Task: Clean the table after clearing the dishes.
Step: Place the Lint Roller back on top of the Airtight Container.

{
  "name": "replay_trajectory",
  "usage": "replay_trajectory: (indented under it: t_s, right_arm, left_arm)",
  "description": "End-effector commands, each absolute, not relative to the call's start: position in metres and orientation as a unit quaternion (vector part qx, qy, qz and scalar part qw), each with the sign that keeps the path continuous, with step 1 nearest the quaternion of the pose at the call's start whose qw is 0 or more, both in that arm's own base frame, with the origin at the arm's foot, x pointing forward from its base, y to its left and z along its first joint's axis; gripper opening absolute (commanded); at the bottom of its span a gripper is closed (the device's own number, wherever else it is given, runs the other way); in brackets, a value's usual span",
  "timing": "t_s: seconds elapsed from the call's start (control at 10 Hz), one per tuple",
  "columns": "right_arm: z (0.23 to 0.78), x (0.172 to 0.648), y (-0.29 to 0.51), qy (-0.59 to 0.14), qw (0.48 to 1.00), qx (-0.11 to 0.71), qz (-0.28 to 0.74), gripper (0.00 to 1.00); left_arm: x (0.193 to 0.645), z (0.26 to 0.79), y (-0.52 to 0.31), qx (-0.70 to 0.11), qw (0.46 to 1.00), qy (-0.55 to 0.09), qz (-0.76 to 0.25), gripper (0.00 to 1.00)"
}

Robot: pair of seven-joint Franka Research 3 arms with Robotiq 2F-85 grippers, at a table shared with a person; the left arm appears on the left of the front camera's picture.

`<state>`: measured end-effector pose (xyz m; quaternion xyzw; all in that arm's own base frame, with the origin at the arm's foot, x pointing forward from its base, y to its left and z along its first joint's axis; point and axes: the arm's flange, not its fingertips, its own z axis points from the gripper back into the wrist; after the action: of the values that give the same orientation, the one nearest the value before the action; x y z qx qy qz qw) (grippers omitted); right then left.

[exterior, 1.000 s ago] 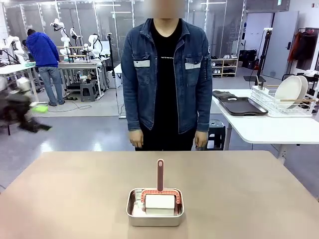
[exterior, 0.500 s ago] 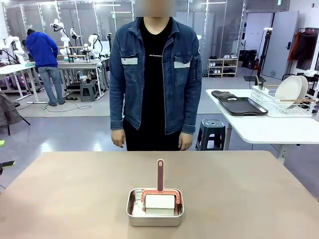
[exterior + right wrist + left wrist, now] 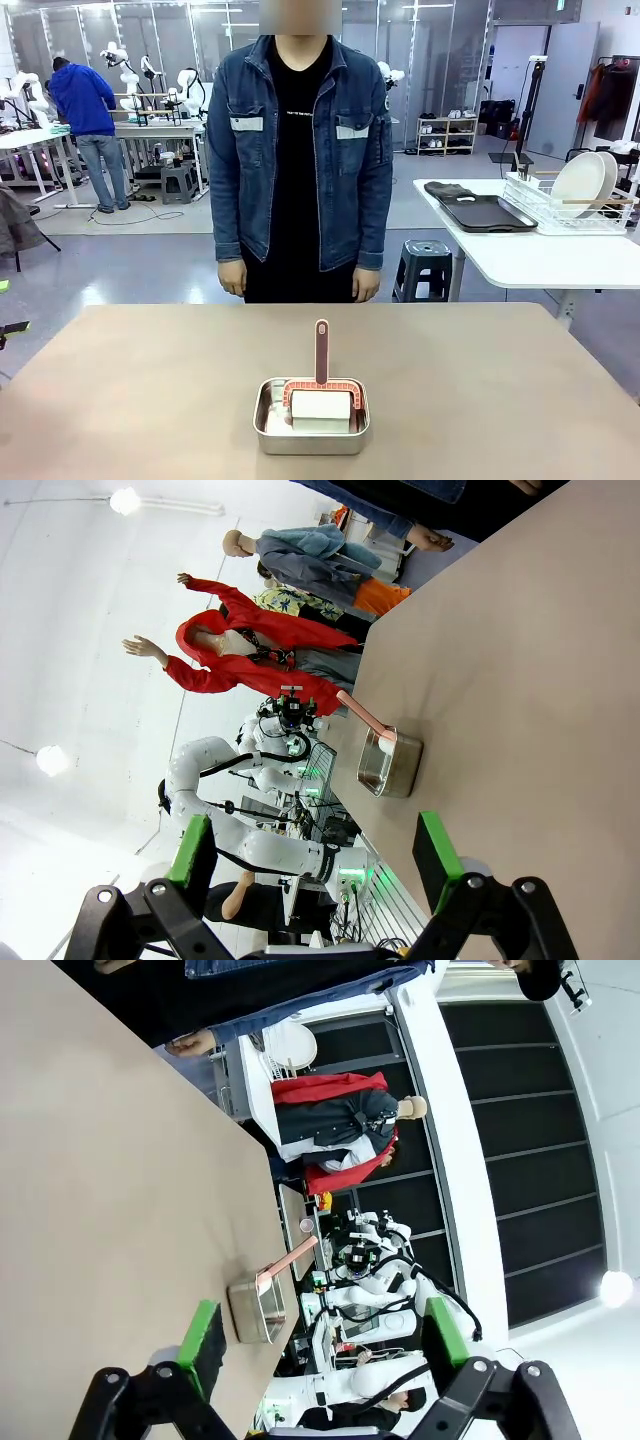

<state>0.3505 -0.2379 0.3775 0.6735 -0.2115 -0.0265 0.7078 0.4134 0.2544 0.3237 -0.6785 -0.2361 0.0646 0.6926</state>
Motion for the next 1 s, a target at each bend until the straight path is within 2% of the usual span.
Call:
replay_trajectory:
  t_s: [0.0,0.1,0.3,0.5,0.9]
  right_arm:
    - [0.380,0.348,-0.237,-0.214,0.706,0.674,-0.024,1.00]
    - [0.380,0.348,-0.237,-0.214,0.706,0.674,-0.024,1.00]
    - [0.380,0.348,-0.237,-0.214,0.706,0.674,-0.024,1.00]
    - [0.380,0.348,-0.237,-0.214,0.706,0.674,-0.024,1.00]
    - [0.380,0.348,-0.237,-0.214,0.706,0.674,-0.024,1.00]
  left_arm:
    - [0.410,0.323,0.254,-0.678,0.694,-0.233,0.065,1.00]
    - [0.413,0.324,0.254,-0.679,0.693,-0.236,0.065,1.00]
    - [0.409,0.351,0.284,-0.635,0.737,-0.230,0.023,1.00]
    - [0.404,0.364,0.303,-0.609,0.754,-0.243,0.030,1.00]
    - [0.406,0.370,0.311,-0.614,0.749,-0.246,0.028,1.00]
